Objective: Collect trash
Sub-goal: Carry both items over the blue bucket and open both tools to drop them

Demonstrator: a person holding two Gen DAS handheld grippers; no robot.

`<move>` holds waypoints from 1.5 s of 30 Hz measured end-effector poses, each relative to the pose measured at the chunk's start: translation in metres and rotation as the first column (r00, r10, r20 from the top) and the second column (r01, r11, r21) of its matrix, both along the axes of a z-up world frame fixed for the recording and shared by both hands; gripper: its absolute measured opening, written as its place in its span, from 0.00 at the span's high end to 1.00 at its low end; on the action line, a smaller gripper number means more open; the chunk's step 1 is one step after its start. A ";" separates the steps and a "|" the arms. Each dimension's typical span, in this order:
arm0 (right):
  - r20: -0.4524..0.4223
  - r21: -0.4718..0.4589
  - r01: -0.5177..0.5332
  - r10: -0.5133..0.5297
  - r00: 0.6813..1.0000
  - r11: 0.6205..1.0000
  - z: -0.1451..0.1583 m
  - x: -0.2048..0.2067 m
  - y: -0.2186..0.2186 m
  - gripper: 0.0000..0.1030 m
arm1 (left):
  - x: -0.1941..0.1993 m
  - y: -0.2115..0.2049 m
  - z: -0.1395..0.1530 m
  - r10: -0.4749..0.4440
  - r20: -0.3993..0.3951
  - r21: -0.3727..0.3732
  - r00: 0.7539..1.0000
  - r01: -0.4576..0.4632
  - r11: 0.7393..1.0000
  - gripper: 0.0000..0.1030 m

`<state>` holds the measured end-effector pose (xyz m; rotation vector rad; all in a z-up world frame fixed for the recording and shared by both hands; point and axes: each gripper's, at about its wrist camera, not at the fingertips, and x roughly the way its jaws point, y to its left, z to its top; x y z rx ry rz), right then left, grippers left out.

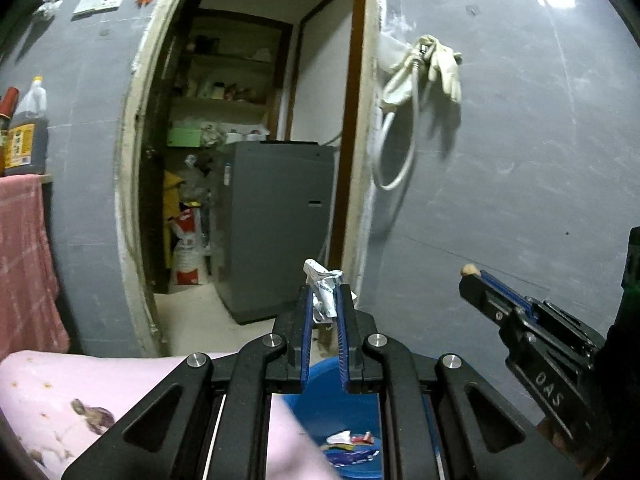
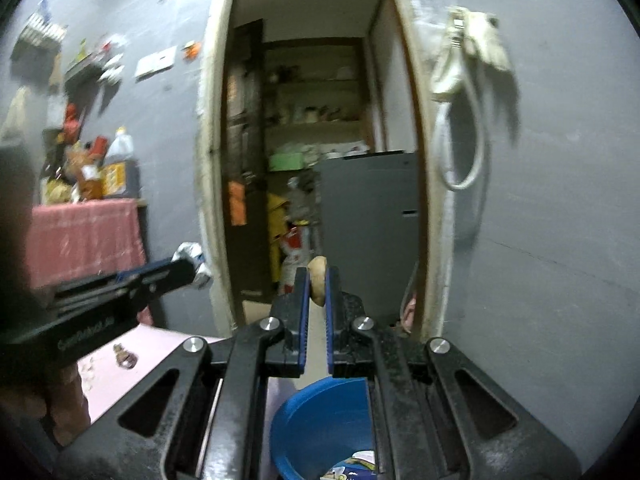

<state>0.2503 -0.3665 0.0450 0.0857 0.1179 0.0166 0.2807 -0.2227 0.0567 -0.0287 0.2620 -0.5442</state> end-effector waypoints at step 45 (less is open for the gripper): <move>-0.332 0.240 0.085 0.000 0.943 0.967 -0.068 0.068 -0.070 0.89 | 0.085 -0.069 -0.094 -0.006 -0.475 0.163 0.880 0.095 0.982 0.66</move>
